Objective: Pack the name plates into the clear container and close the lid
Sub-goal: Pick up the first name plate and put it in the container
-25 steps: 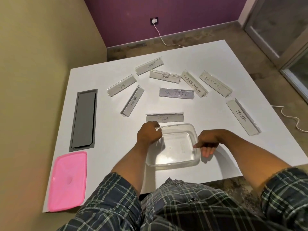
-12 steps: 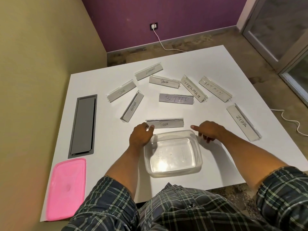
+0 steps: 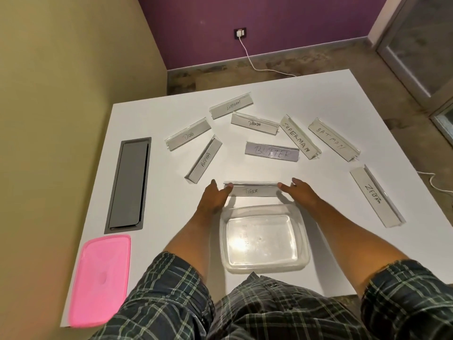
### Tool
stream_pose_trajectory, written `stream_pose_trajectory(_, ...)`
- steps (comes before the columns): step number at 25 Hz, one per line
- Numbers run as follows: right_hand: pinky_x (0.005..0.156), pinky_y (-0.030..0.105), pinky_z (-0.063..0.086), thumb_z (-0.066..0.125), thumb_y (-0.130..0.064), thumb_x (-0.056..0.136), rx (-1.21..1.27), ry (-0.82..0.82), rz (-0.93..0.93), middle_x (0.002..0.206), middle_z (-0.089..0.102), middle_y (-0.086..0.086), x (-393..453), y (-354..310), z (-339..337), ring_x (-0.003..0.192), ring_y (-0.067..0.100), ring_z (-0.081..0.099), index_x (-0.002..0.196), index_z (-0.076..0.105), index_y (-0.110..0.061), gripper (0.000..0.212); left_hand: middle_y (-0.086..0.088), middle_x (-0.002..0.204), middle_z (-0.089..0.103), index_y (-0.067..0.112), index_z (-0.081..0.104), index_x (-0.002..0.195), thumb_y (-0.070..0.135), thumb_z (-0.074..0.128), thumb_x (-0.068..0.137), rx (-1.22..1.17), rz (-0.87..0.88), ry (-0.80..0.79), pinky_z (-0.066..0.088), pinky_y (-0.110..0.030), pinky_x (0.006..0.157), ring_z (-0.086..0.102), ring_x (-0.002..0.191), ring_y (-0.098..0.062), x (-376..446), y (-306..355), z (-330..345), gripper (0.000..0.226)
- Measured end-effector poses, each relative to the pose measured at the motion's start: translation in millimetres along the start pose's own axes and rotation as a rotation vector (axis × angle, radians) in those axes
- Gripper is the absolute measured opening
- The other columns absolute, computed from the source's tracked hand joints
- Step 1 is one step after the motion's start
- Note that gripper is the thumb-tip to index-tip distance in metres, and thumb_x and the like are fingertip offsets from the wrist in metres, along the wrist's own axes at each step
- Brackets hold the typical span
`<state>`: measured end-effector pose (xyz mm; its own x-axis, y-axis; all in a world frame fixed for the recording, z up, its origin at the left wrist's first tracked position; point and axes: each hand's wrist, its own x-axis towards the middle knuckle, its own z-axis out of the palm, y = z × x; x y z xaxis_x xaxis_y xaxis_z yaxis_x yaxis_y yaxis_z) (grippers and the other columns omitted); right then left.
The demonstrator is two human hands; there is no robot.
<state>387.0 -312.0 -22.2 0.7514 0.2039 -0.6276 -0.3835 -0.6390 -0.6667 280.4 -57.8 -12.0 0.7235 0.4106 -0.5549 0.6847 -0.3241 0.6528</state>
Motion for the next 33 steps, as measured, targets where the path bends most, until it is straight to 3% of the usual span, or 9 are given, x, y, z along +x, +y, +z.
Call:
stream_pose_trajectory(3, 0.115, 0.036, 0.030, 0.062, -0.047, 0.094, -0.041, -0.011, -0.016, 0.156, 0.036, 0.012, 12, -5, 0, 0.142, 0.026, 0.037, 0.152, 0.029, -0.004, 0.080, -0.014, 0.164, 0.022, 0.004, 0.010, 0.158, 0.052, 0.057, 0.095, -0.053, -0.036, -0.020, 0.021, -0.036, 0.119, 0.024, 0.151, -0.028, 14, 4, -1, 0.092)
stream_pose_trajectory(6, 0.088, 0.032, 0.038, 0.064, -0.036, 0.095, -0.006, -0.011, 0.001, 0.111, 0.052, 0.009, 24, -4, 0, 0.105, 0.022, 0.050, 0.124, 0.055, -0.009, 0.041, -0.010, 0.164, 0.022, 0.008, 0.009, 0.159, 0.048, 0.060, 0.095, -0.142, -0.125, -0.079, 0.021, -0.039, 0.122, 0.024, 0.151, -0.027, 26, 5, 1, 0.091)
stream_pose_trajectory(8, 0.078, 0.030, 0.034, 0.065, -0.026, 0.094, 0.006, -0.027, -0.015, 0.090, 0.043, 0.007, 29, -1, 2, 0.088, 0.021, 0.042, 0.092, 0.051, -0.012, 0.020, -0.014, 0.155, 0.040, 0.005, 0.032, 0.151, 0.043, 0.060, 0.095, -0.112, -0.145, -0.100, 0.030, -0.042, 0.117, 0.039, 0.143, -0.031, 32, 4, 4, 0.073)
stream_pose_trajectory(10, 0.088, 0.031, 0.042, 0.065, -0.021, 0.093, 0.020, -0.012, -0.033, 0.098, 0.052, 0.008, 30, -1, 4, 0.093, 0.024, 0.051, 0.099, 0.058, -0.012, 0.013, -0.014, 0.128, 0.063, 0.006, 0.059, 0.124, 0.035, 0.059, 0.095, -0.077, -0.106, -0.068, 0.043, -0.041, 0.103, 0.057, 0.122, -0.032, 36, 2, 8, 0.041)
stream_pose_trajectory(13, 0.108, 0.046, 0.045, 0.065, -0.017, 0.093, 0.018, 0.019, -0.065, 0.132, 0.059, 0.009, 29, -3, 6, 0.121, 0.027, 0.058, 0.135, 0.057, -0.007, 0.044, -0.009, 0.100, 0.066, 0.006, 0.065, 0.101, 0.029, 0.059, 0.093, -0.057, -0.057, -0.013, 0.043, -0.036, 0.084, 0.061, 0.097, -0.029, 34, 1, 9, 0.025)
stream_pose_trajectory(18, 0.092, 0.043, 0.055, 0.069, -0.011, 0.089, -0.005, 0.082, -0.139, 0.114, 0.070, 0.012, 21, -4, 3, 0.103, 0.033, 0.068, 0.125, 0.066, -0.008, 0.036, -0.003, 0.104, 0.066, 0.016, 0.068, 0.103, 0.025, 0.060, 0.091, 0.053, 0.007, 0.057, 0.040, -0.027, 0.082, 0.062, 0.105, -0.024, 27, 3, 6, 0.017)
stream_pose_trajectory(21, 0.093, 0.039, 0.055, 0.078, -0.008, 0.081, -0.002, 0.093, -0.191, 0.111, 0.071, 0.011, 11, -11, -5, 0.102, 0.028, 0.069, 0.121, 0.070, -0.008, 0.041, -0.005, 0.118, 0.070, 0.011, 0.068, 0.120, 0.015, 0.060, 0.088, 0.073, 0.062, 0.130, 0.042, -0.020, 0.087, 0.063, 0.111, -0.023, 18, 10, -1, 0.034)
stream_pose_trajectory(27, 0.072, 0.017, 0.046, 0.094, -0.010, 0.059, -0.138, 0.100, -0.265, 0.095, 0.070, 0.004, -5, -28, -16, 0.080, 0.012, 0.063, 0.115, 0.073, -0.014, 0.060, -0.006, 0.090, 0.073, 0.011, 0.075, 0.104, 0.010, 0.063, 0.083, 0.105, 0.181, 0.244, 0.050, -0.023, 0.079, 0.067, 0.089, -0.021, 5, 20, -23, 0.024)
stream_pose_trajectory(33, 0.058, 0.022, 0.041, 0.100, -0.025, 0.046, -0.364, 0.031, -0.383, 0.084, 0.063, -0.004, -22, -49, -26, 0.073, 0.011, 0.058, 0.103, 0.064, -0.022, 0.067, -0.011, 0.064, 0.073, 0.000, 0.077, 0.081, -0.002, 0.075, 0.071, -0.008, 0.168, 0.096, 0.053, -0.025, 0.056, 0.067, 0.055, -0.014, -11, 32, -52, 0.010)
